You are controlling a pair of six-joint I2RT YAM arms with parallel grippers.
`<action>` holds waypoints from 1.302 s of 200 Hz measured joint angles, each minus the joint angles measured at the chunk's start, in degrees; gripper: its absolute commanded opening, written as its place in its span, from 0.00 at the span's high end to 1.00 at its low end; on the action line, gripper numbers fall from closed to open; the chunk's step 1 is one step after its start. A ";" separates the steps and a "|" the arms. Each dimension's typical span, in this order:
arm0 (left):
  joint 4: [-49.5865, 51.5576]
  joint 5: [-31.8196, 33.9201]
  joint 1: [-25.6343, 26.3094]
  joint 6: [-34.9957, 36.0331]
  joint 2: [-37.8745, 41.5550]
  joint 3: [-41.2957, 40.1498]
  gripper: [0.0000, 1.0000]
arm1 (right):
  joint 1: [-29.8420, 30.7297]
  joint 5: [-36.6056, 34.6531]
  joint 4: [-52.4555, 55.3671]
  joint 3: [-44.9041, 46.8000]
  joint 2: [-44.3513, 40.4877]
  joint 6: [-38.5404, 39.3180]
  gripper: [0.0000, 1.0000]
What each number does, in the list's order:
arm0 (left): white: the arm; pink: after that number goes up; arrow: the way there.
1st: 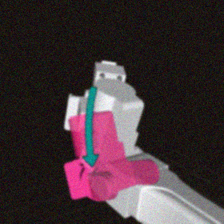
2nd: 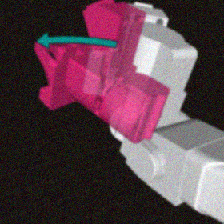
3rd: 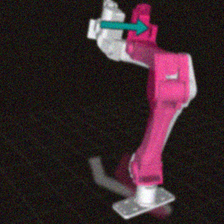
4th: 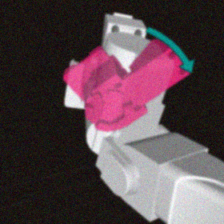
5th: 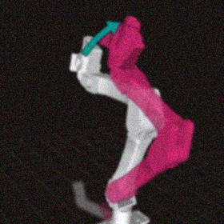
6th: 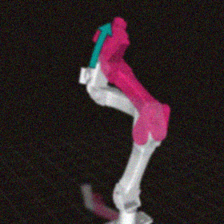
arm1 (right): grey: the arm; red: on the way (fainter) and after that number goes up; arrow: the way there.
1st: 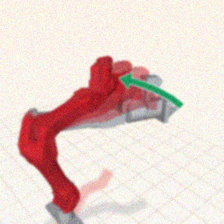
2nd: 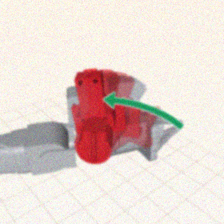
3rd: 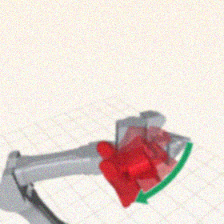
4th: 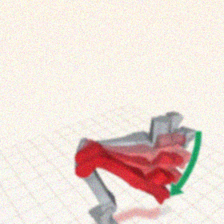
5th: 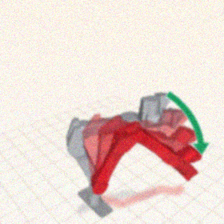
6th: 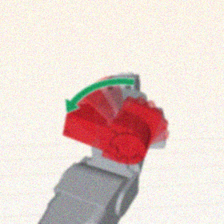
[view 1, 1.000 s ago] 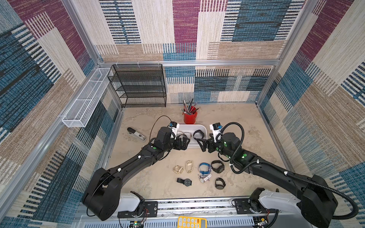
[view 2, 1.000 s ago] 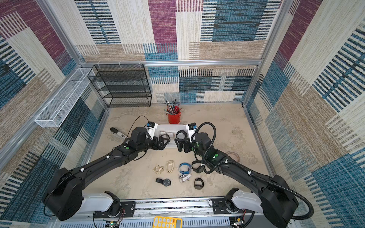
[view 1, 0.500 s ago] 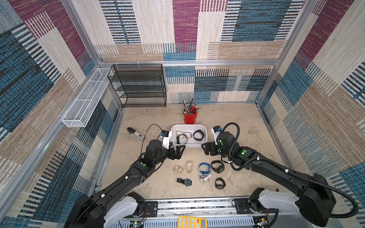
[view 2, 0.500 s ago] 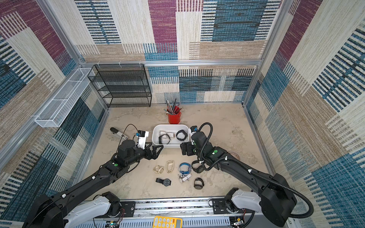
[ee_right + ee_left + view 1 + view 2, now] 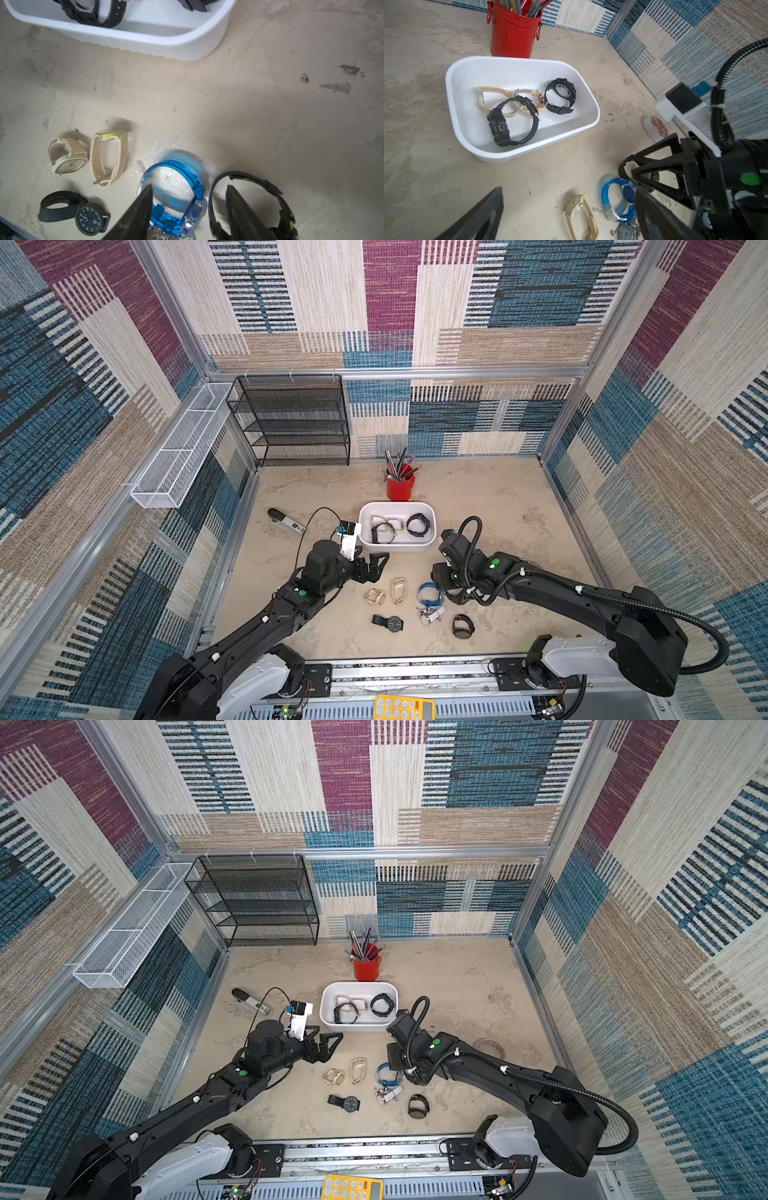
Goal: Put the watch into the storage box
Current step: Pick up the watch at the center of the board.
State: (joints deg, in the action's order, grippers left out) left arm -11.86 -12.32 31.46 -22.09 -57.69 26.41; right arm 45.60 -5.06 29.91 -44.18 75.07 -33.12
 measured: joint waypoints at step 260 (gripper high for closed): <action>0.17 -0.48 0.02 0.87 -0.39 1.20 0.02 | -0.81 -6.01 -7.39 3.65 8.02 -1.40 1.00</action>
State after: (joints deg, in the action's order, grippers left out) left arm -11.68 -12.80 31.48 -21.21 -58.08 27.62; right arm 44.80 -11.07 22.52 -40.53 83.09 -34.52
